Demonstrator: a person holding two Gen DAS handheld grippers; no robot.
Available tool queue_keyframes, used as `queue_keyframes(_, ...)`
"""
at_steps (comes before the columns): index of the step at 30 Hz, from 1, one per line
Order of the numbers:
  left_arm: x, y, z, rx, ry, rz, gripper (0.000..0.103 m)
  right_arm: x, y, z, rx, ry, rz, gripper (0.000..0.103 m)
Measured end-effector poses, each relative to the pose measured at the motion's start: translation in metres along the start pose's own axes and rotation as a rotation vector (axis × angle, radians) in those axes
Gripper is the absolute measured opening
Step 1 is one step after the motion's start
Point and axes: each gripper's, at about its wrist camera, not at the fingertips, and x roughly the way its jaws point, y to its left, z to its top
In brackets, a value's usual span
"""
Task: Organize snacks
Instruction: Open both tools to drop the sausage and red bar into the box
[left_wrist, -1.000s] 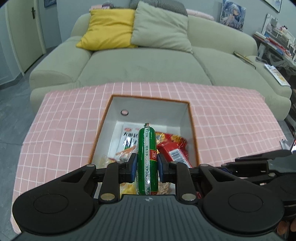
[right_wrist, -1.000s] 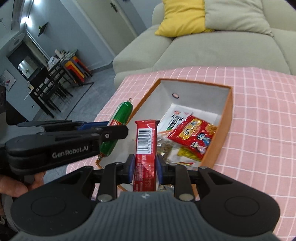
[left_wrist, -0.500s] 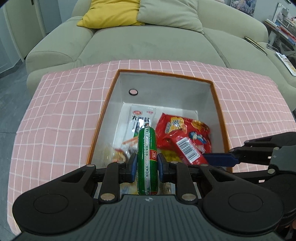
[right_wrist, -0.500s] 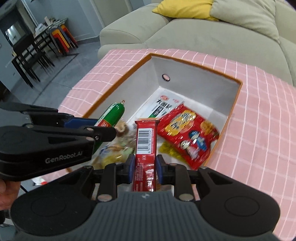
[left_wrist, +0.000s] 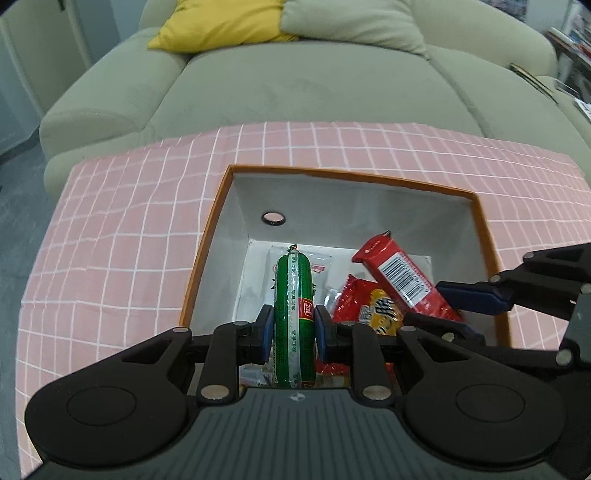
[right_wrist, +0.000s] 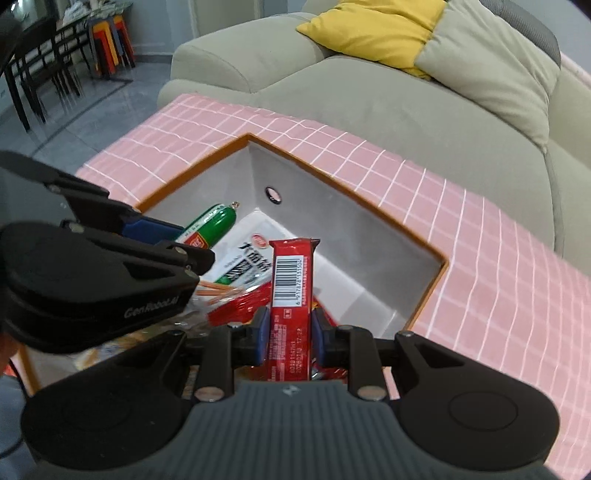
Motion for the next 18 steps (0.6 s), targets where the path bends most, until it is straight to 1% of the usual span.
queue_keyframes(7, 0.022, 0.004, 0.008, -0.003, 0.025, 0.022, 0.025, 0.026, 0.003, 0.002, -0.117, 0.017, -0.063, 0.02)
queue_keyframes(11, 0.031, 0.002, 0.011, 0.015, 0.041, 0.031, 0.025, 0.037, 0.002, 0.001, -0.135, 0.041, -0.073, 0.02)
queue_keyframes(18, 0.048, 0.001, 0.008, 0.026, 0.086, 0.05, 0.025, 0.043, -0.001, 0.002, -0.159, 0.046, -0.078, 0.022)
